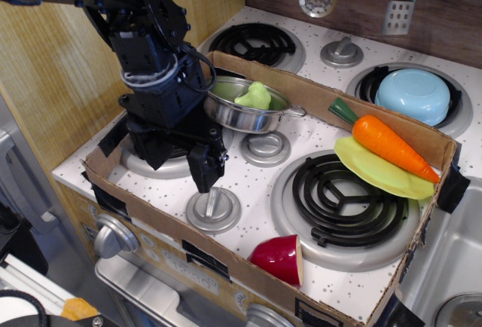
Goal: Take broccoli out of pan
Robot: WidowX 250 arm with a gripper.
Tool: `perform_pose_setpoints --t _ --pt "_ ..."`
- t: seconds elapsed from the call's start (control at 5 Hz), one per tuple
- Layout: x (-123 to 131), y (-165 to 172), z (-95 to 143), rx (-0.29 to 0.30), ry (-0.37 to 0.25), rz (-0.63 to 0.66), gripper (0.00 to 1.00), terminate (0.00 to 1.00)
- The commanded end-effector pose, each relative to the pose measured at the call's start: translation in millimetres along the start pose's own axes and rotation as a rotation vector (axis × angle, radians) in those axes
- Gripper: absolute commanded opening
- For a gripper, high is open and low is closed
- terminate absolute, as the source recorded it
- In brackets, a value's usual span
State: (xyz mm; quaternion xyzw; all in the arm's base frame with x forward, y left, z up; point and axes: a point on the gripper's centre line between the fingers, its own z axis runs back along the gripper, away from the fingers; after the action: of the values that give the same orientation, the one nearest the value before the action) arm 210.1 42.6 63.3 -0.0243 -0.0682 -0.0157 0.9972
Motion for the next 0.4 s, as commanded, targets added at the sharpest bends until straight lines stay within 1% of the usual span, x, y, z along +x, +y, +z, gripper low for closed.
perform_pose_setpoints --t 0.0,0.2 --pt "0 0 0 0.0 0.0 0.0 1.0 0.0" --pt "8 0 23 0.044 0.029 -0.005 1.0 0.0"
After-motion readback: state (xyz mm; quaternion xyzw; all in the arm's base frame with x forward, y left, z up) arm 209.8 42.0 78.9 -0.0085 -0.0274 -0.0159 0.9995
